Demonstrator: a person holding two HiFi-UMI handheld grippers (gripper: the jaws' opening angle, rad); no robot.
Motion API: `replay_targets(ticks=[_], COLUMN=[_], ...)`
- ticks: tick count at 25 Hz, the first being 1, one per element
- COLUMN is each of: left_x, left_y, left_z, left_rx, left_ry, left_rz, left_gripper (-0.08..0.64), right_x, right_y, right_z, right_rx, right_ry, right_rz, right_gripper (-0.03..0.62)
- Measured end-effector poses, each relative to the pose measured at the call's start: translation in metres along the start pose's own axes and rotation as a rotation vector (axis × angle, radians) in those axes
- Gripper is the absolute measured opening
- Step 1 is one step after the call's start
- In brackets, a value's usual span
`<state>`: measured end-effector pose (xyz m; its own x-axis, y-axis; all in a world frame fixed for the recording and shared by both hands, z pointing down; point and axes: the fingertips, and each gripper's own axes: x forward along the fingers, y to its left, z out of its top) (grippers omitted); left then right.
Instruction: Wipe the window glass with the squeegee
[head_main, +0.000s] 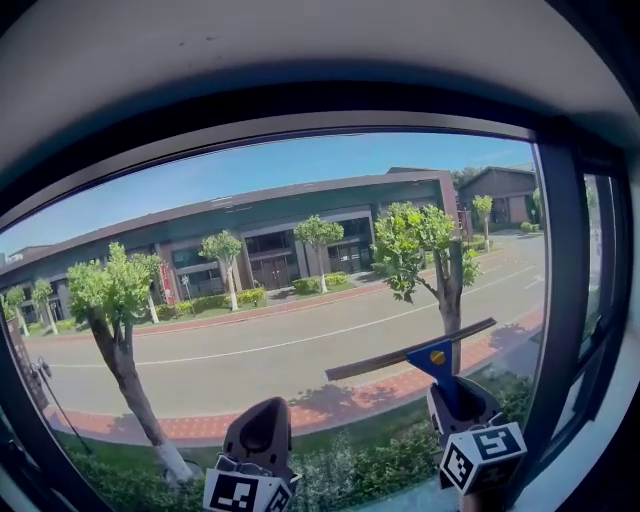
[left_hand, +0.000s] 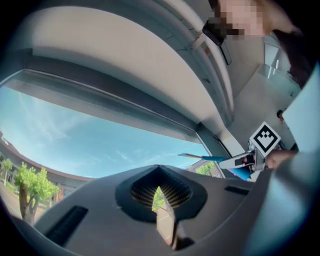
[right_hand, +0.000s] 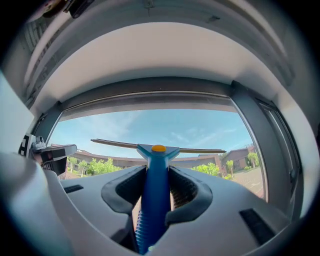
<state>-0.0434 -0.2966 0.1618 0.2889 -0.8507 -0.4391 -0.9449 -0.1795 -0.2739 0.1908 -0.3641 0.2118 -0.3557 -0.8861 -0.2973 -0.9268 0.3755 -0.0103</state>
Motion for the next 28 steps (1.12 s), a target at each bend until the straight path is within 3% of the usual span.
replay_targets(ticks=[5, 10, 16, 23, 28], left_x=[0.029, 0.059, 0.082, 0.131, 0.154], left_y=[0.018, 0.032, 0.037, 0.032, 0.032], left_z=[0.05, 0.093, 0.135, 0.174, 0.188], left_rx=[0.149, 0.209, 0.208, 0.268, 0.242], left_ry=[-0.126, -0.205, -0.248, -0.315, -0.285], left_rz=[0.024, 0.062, 0.086, 0.042, 0.033], left_gripper=[0.002, 0.002, 0.002, 0.002, 0.002], right_x=[0.028, 0.054, 0.079, 0.108, 0.124], right_y=[-0.004, -0.011, -0.013, -0.006, -0.019], right_z=[0.083, 0.134, 0.172, 0.209, 0.241], right_rx=[-0.05, -0.023, -0.023, -0.07, -0.061], right_ry=[-0.129, -0.182, -0.217, -0.245, -0.256], right_rz=[-0.004, -0.011, -0.02, -0.024, -0.05], right_gripper=[0.138, 0.138, 0.138, 0.138, 0.138])
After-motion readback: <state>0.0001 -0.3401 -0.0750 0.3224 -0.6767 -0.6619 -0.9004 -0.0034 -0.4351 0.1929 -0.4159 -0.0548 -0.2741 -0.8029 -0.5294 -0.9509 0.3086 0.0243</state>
